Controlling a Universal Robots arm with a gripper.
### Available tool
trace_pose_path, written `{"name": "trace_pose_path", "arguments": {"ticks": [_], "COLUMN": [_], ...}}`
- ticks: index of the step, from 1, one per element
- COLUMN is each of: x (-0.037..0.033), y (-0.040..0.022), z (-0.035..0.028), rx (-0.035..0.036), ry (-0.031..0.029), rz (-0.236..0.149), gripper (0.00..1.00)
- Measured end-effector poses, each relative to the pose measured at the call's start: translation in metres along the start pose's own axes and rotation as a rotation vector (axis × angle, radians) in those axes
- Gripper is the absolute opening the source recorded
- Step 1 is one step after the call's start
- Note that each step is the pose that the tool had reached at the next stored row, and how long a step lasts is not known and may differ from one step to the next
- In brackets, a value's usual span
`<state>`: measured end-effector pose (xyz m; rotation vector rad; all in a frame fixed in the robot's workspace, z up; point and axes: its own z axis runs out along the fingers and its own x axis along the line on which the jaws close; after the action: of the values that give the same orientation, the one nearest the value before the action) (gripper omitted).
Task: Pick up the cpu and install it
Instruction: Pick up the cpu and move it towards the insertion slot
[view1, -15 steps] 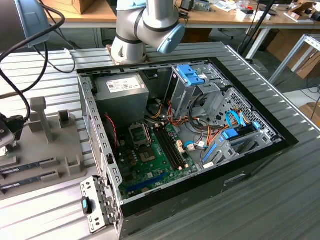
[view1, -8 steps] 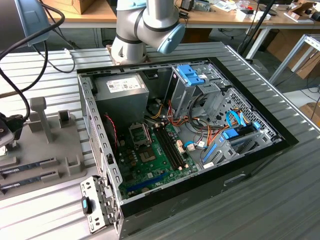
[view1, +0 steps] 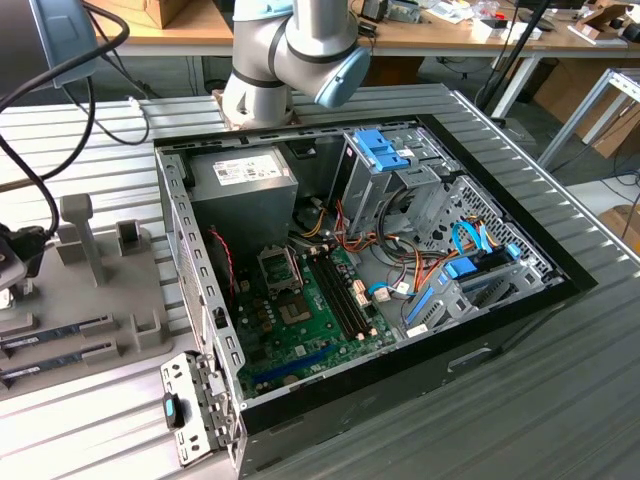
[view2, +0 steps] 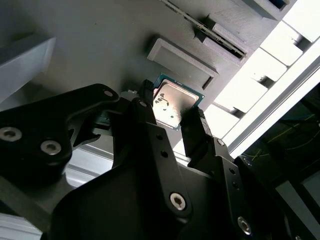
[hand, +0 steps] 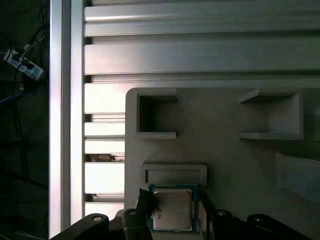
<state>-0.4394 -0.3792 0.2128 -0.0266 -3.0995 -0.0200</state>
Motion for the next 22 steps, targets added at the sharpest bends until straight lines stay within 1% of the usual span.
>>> {"name": "trace_pose_path", "arguments": {"ticks": [22], "x": [0.0004], "y": [0.0001], "z": [-0.0105], "rx": [-0.0019], "ry": [0.0000], "rz": [0.000], "gripper": [0.47]}}
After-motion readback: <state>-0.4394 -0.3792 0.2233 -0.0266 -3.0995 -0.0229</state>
